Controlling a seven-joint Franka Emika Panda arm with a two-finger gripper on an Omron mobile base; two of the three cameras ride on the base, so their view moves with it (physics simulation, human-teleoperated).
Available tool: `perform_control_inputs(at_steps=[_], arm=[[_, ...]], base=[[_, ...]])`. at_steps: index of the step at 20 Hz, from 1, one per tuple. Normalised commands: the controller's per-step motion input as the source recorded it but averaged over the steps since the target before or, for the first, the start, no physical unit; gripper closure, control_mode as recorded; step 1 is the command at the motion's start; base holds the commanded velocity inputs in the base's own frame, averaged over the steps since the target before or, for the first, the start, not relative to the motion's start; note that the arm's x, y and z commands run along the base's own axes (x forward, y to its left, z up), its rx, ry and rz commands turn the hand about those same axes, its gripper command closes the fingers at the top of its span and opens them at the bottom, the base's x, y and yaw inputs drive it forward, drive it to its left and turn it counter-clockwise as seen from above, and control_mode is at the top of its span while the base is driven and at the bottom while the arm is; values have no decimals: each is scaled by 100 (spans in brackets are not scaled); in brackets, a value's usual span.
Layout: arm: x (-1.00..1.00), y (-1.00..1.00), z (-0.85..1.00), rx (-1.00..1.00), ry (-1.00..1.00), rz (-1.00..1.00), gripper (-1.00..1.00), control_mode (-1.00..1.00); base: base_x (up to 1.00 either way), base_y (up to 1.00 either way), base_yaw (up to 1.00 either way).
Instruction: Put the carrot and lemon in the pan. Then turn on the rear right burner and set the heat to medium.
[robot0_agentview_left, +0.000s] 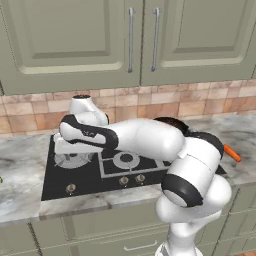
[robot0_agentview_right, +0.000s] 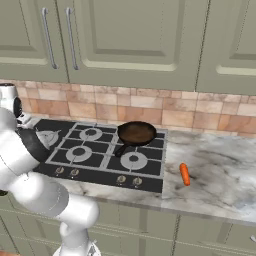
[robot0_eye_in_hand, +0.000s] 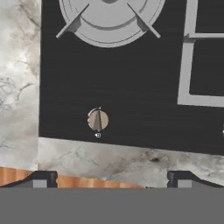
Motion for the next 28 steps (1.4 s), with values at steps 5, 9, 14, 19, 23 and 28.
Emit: perform_control_inputs(at_steps=[5, 9, 14, 19, 23, 28], arm=[[2, 0, -1, 0, -10, 14, -100, -100], [0, 0, -38, 0, -19, 13, -100, -100], [0, 5, -74, 0, -18, 14, -100, -100], [0, 16, -34, 0, -7, 8, -100, -100], [0, 28, 0, 3, 0, 5, -100, -100], [0, 38, 0, 0, 0, 3, -100, -100]], base=[[0, 0, 0], [0, 0, 0], [0, 0, 0], [0, 0, 0], [0, 0, 0], [0, 0, 0]])
